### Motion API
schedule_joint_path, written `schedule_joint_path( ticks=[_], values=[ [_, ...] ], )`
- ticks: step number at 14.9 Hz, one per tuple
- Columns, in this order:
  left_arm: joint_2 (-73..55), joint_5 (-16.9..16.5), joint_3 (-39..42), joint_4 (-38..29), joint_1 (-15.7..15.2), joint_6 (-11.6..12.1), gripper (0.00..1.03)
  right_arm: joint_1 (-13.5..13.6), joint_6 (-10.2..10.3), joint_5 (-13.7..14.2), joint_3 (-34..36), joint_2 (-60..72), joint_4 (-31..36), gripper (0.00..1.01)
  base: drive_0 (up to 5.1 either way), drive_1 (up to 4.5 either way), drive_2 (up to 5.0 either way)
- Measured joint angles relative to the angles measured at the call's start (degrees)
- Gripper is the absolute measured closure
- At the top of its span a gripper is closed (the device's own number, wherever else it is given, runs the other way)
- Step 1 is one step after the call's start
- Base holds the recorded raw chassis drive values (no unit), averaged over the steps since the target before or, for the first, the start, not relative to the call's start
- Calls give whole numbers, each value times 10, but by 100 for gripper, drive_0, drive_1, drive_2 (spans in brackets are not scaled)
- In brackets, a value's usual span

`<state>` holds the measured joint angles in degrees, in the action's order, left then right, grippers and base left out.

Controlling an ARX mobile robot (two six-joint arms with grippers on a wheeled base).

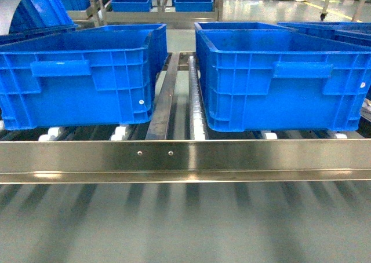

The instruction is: Sort blue parts and orange caps into right shelf containers

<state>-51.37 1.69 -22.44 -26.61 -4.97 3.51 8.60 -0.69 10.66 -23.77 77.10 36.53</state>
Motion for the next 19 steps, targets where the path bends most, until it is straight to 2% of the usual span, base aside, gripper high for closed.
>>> schedule_joint_path(
  ticks=[4, 10, 13, 19],
  values=[
    [0, 0, 0, 0, 0, 0, 59, 0, 0, 0, 0, 0, 0, 57, 0, 0, 0],
    [1, 2, 0, 0, -1, 0, 59, 0, 0, -1, 0, -1, 1, 57, 311, 153, -468],
    [1, 0, 0, -1, 0, 0, 59, 0, 0, 1, 0, -1, 0, 57, 7, 412, -398],
    [-1, -1, 0, 0, 2, 0, 59, 0, 0, 0, 0, 0, 1, 57, 19, 19, 19]
  ],
)
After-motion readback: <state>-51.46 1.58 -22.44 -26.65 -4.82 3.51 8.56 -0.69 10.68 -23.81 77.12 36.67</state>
